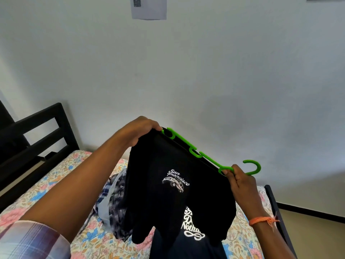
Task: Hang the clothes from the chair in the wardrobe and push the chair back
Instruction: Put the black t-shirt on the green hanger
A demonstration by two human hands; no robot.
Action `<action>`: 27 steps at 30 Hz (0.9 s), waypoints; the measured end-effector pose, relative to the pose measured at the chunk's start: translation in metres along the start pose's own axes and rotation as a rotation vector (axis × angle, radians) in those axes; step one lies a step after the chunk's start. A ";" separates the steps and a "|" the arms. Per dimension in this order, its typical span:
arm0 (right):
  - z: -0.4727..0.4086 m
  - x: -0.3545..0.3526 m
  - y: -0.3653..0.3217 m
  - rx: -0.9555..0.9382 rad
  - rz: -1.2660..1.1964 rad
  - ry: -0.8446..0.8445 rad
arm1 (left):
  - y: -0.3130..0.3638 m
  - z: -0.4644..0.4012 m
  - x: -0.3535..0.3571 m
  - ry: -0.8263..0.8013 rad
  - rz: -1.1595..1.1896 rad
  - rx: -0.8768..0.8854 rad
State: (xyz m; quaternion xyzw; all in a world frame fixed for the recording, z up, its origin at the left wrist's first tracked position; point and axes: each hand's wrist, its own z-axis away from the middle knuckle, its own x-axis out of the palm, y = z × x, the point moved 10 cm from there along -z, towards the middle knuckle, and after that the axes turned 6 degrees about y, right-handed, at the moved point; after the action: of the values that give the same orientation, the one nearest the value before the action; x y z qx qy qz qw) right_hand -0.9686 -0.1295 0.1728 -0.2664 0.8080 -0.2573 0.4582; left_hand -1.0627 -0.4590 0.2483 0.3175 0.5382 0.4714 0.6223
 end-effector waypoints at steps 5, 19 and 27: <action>0.027 0.026 0.007 -0.141 0.253 -0.195 | 0.045 0.006 -0.017 0.236 -0.523 0.412; 0.000 0.031 -0.023 0.280 -0.154 -0.073 | 0.018 0.029 0.055 -0.016 -0.049 0.281; 0.047 0.099 -0.055 -0.025 0.172 -0.440 | 0.046 0.048 0.025 0.260 0.402 0.374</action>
State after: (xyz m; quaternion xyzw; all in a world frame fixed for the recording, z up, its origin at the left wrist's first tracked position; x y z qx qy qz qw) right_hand -0.9599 -0.2435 0.1288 -0.2521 0.7115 -0.1429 0.6402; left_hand -1.0280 -0.4140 0.2913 0.4636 0.6171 0.5147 0.3732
